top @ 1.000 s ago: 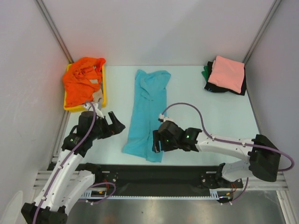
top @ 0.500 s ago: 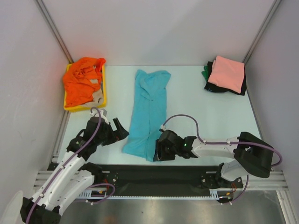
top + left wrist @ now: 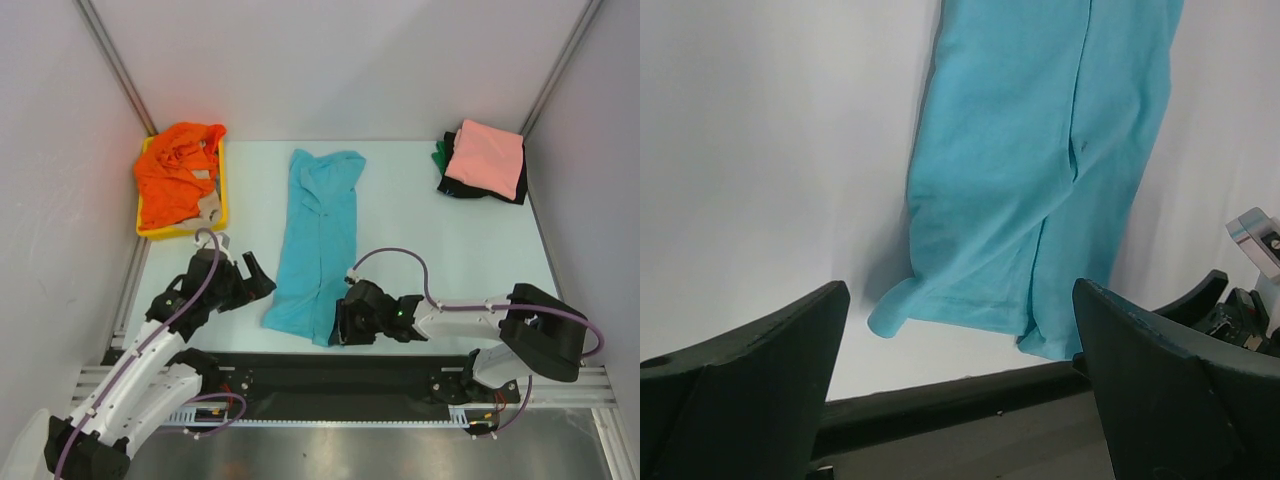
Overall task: Fold and stack the t-shirts
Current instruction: Fold the tshirt
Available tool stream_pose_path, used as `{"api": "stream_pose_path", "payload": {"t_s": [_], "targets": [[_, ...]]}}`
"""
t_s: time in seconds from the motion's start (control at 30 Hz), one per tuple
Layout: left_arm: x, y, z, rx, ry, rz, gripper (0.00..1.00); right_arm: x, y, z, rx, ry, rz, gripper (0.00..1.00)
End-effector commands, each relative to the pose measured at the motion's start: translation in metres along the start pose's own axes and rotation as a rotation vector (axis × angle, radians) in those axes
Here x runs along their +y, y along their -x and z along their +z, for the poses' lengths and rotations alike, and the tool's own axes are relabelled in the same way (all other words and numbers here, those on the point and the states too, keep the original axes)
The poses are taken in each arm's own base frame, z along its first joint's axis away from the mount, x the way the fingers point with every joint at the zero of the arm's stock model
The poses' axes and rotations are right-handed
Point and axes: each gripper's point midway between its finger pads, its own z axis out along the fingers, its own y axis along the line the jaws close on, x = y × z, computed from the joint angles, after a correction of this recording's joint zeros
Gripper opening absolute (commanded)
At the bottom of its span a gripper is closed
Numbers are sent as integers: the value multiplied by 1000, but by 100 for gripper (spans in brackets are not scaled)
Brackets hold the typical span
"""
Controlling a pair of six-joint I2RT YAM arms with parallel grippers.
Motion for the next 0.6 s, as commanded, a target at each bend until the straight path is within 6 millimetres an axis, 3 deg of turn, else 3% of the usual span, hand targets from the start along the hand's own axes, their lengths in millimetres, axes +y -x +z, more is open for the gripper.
{"api": "stream_pose_path", "payload": {"t_s": [0.0, 0.2, 0.37, 0.57], "targets": [[-2, 2, 5, -15, -3, -12, 100, -16, -5, -7, -1, -48, 4, 51], [-1, 3, 5, -23, 2, -11, 100, -18, 1, -16, -25, -68, -11, 53], [0, 3, 6, -20, 5, -9, 100, -23, -3, -6, -1, -75, -11, 53], [2, 0, 10, -7, 16, -8, 100, -12, -5, 6, 23, -29, -17, 50]]}}
